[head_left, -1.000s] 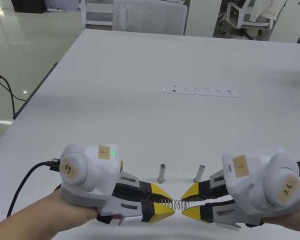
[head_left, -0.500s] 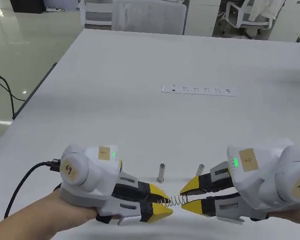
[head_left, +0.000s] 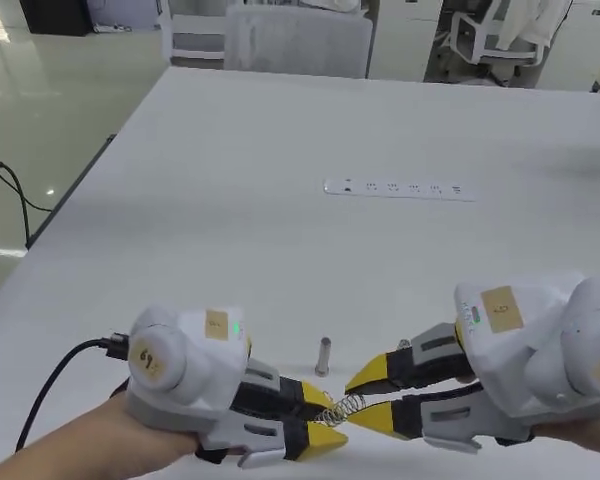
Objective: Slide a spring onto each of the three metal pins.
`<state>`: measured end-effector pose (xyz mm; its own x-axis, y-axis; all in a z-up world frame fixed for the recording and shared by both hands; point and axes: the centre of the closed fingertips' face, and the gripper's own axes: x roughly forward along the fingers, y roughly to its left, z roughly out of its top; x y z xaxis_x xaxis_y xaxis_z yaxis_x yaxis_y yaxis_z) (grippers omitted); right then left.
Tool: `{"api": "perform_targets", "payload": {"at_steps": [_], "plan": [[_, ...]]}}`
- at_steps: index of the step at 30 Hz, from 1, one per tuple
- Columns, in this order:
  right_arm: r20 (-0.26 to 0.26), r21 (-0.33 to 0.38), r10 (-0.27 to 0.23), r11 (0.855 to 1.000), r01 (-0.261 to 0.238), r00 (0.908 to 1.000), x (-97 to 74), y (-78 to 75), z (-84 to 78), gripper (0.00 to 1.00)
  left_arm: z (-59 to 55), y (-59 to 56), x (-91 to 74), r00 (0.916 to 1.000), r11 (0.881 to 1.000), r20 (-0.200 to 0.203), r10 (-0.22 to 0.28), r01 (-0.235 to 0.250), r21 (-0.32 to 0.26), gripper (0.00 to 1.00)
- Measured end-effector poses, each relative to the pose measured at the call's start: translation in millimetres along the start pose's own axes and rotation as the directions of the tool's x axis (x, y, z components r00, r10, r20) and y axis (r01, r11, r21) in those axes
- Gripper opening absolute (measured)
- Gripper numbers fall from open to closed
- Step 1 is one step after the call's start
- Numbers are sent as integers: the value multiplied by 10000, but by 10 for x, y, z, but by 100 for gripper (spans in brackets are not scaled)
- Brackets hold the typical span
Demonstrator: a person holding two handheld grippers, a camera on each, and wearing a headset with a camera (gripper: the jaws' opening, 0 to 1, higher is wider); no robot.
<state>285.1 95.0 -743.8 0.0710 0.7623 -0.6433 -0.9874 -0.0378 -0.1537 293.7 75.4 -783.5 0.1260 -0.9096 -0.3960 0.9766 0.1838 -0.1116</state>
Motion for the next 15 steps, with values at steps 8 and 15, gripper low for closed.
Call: {"api": "perform_targets", "payload": {"at_steps": [8, 15], "plan": [[485, 186, -38, 9998, 29, 9988, 39, -22, 119, 7, 36, -25, 64, 10000, 9999, -55, -74, 75, 100, 3], [699, 20, -215, 9998, 214, 9973, 71, -31, 177, 7, 62, -23, 77, 9999, 9998, -98, -67, 69, 208, 3]]}}
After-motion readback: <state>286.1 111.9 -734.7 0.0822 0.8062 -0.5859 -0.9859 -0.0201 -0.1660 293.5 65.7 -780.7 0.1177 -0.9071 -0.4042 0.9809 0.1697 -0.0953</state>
